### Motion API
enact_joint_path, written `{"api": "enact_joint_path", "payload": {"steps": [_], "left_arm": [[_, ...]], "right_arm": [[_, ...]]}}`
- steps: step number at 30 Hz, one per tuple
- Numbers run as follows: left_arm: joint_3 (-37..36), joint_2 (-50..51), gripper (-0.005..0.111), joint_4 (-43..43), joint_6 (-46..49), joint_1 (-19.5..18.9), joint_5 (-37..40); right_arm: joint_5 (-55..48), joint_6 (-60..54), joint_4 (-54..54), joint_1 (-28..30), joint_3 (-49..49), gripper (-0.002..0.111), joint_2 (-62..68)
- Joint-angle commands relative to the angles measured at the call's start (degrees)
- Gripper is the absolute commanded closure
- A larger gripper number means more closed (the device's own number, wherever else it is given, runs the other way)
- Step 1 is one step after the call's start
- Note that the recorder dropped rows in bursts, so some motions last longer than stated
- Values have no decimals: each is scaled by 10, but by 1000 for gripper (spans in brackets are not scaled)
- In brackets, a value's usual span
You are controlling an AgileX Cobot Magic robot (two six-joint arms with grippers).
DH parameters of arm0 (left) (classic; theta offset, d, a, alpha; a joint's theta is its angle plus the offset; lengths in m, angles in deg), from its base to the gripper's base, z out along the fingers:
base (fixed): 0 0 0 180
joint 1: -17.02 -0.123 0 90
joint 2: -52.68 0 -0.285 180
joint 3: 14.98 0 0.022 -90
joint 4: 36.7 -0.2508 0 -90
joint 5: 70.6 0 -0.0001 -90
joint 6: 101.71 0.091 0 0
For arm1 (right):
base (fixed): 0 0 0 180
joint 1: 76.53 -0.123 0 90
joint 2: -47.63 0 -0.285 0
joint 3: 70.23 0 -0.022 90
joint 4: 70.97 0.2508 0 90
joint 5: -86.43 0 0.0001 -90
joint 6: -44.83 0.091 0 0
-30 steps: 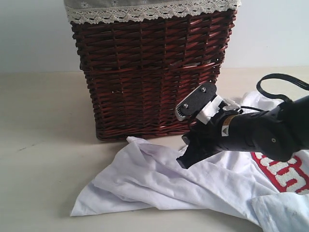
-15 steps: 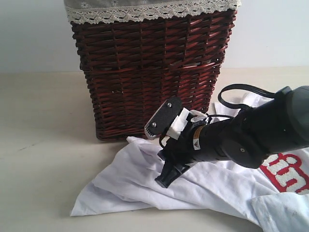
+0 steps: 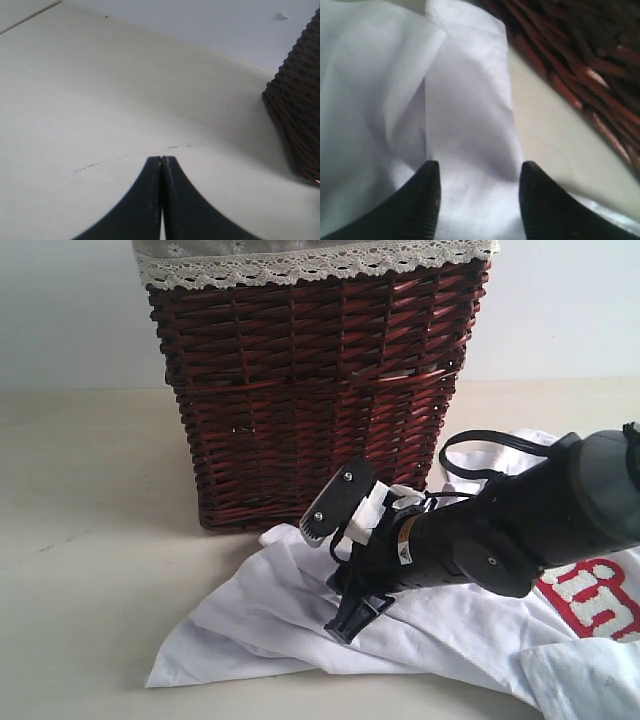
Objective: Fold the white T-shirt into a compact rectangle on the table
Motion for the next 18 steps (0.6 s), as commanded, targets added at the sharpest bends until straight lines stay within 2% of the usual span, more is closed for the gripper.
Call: {"api": "enact_joint_path", "payload": {"steps": [1, 3, 8, 11, 12, 14, 15, 16, 17, 18], "left_arm": [[-1, 2, 107, 1, -2, 3, -2], [-1, 2, 107, 1, -2, 3, -2], [-1, 2, 107, 1, -2, 3, -2], [-1, 2, 107, 1, -2, 3, -2], [-1, 2, 107, 1, -2, 3, -2], [-1, 2, 107, 1, -2, 3, -2], [-1, 2, 107, 1, -2, 3, -2], [-1, 2, 107, 1, -2, 3, -2], [-1, 2, 107, 1, -2, 3, -2], [-1, 2, 107, 1, -2, 3, -2]], "right_arm": [[12, 1, -3, -2, -1, 89, -7], [10, 1, -3, -2, -1, 108, -7], [0, 1, -3, -2, -1, 108, -26], [-5, 1, -4, -2, -1, 107, -84], [-14, 1, -5, -2, -1, 104, -87], [-71, 7, -5, -5, -1, 85, -85], [-97, 6, 4, -8, -1, 63, -76], [-99, 6, 4, -9, -1, 53, -72], [-94, 6, 9, -9, -1, 44, -65], [-91, 6, 9, -9, -1, 45, -57]]}}
